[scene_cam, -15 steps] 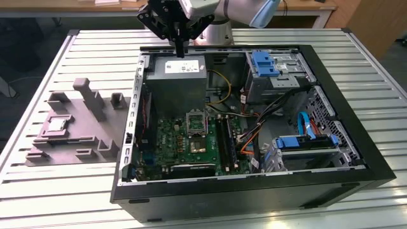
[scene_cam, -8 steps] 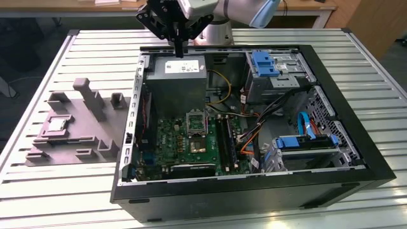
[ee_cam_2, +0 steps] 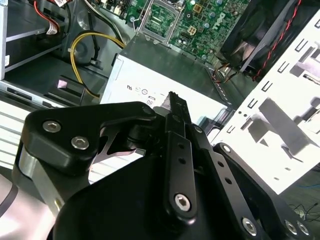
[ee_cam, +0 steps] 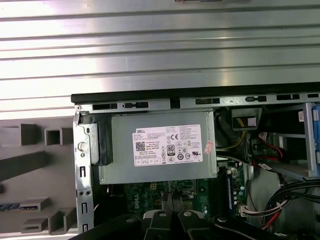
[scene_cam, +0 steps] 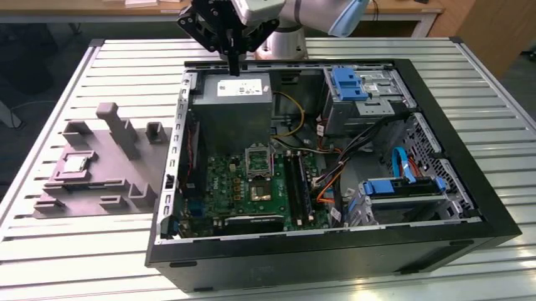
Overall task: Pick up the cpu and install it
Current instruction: 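Reach for the cpu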
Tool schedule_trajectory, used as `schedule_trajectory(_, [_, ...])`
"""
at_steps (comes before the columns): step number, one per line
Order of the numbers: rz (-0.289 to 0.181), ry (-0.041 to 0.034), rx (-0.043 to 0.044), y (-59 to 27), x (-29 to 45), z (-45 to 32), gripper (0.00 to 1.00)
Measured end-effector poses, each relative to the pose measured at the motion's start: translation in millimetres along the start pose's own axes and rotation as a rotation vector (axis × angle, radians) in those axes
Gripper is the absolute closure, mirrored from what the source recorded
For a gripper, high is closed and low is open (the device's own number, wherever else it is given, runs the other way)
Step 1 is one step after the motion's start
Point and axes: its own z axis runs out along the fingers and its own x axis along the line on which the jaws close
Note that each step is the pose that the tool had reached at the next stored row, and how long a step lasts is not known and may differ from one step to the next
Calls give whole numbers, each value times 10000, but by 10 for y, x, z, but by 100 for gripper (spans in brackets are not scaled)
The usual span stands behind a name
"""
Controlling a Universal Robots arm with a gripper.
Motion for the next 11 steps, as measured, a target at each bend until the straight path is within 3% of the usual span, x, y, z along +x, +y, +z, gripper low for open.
schedule_trajectory(11, [0,0,0,-3,40,-1,89])
